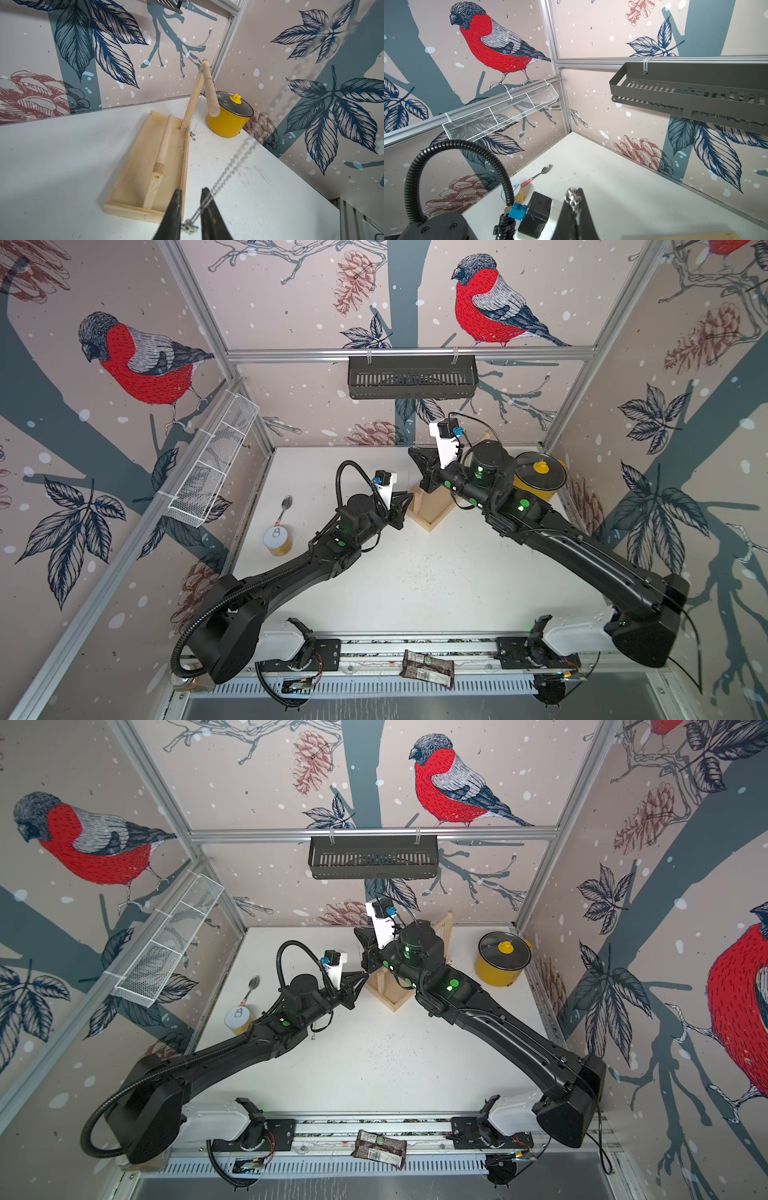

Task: Take the necklace off the jewelry display stand
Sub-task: Take off the necklace from the stand.

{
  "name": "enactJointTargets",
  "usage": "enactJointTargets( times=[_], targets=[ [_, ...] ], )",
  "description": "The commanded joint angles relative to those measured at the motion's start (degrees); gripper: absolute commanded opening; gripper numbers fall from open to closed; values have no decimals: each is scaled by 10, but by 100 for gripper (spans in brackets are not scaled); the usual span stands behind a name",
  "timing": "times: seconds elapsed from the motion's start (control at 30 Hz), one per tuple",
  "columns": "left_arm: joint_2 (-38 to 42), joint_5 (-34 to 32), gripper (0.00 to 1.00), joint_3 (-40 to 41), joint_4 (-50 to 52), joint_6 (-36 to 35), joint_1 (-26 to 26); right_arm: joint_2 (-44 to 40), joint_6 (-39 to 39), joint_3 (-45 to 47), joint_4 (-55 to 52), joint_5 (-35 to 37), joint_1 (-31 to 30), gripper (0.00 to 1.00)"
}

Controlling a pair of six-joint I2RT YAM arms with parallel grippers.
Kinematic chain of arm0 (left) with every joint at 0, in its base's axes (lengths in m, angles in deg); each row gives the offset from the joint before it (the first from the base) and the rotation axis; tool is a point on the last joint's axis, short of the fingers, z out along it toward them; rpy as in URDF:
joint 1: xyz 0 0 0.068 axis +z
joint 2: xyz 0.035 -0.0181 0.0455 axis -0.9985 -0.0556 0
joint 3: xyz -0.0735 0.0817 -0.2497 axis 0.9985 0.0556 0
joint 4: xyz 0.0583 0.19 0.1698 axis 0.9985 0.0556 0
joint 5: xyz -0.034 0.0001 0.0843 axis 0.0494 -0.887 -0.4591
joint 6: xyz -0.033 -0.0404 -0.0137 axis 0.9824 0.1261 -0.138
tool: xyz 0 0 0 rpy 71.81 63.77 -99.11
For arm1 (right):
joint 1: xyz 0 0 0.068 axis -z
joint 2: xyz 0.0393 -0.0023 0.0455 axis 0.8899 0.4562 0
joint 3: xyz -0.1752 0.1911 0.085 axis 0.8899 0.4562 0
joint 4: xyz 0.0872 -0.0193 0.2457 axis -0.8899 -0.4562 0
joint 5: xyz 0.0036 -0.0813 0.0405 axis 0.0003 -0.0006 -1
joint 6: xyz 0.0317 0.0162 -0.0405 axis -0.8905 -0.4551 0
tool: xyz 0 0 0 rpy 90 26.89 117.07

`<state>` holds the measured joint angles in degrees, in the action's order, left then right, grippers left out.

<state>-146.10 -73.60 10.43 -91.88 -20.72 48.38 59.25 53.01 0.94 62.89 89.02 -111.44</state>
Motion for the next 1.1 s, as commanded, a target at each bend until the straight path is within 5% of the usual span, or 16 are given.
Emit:
enactJointTargets(
  times=[0.0, 1.07],
  targets=[
    [5, 8, 20, -2, -12, -3, 1, -1, 8, 3, 15, 9, -1, 4],
    [7, 12, 13, 4, 3, -2, 1, -3, 13, -3, 12, 13, 1, 4]
  ],
)
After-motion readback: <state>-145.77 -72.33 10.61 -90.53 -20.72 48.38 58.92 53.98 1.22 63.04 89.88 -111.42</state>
